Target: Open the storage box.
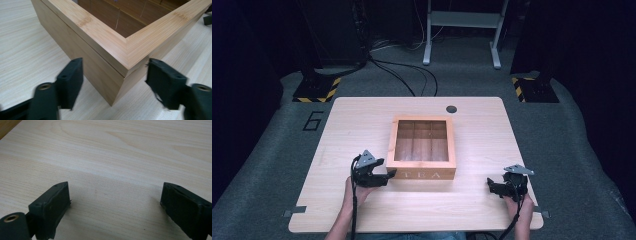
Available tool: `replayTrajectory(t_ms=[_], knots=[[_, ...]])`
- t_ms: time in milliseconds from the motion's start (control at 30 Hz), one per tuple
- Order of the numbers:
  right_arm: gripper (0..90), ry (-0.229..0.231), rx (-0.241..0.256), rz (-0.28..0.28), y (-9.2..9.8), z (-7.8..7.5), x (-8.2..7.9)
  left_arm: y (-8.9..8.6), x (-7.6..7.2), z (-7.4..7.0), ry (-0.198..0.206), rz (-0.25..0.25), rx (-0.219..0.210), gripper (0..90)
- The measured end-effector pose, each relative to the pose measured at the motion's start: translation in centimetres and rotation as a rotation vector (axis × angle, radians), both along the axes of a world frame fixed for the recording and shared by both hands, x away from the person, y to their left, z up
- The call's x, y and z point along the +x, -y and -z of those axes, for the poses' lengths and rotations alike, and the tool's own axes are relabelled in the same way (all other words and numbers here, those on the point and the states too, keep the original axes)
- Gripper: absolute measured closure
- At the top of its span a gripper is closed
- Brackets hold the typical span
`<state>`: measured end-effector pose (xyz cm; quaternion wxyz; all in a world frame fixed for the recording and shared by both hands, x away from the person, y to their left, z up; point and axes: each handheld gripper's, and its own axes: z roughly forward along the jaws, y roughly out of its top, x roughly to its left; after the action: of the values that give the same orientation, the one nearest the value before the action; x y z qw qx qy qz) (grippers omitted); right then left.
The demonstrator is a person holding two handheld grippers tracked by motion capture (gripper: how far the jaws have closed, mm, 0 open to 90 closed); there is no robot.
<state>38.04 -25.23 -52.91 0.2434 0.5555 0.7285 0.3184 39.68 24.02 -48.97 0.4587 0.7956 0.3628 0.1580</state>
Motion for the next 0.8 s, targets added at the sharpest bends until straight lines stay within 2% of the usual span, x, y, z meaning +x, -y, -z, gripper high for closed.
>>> replayTrajectory(t_ms=[133, 800], knots=[[8.2, -0.001, 0.000, 0.002, -0.01, 0.00, -0.01, 0.23, -0.14, -0.04, 0.003, 0.026, -0.007, 39.4], [8.2, -0.001, 0.001, -0.001, 0.01, -0.01, 0.01, 0.12, -0.47, -0.33, 0.040, 0.038, 0.032, 46.1]])
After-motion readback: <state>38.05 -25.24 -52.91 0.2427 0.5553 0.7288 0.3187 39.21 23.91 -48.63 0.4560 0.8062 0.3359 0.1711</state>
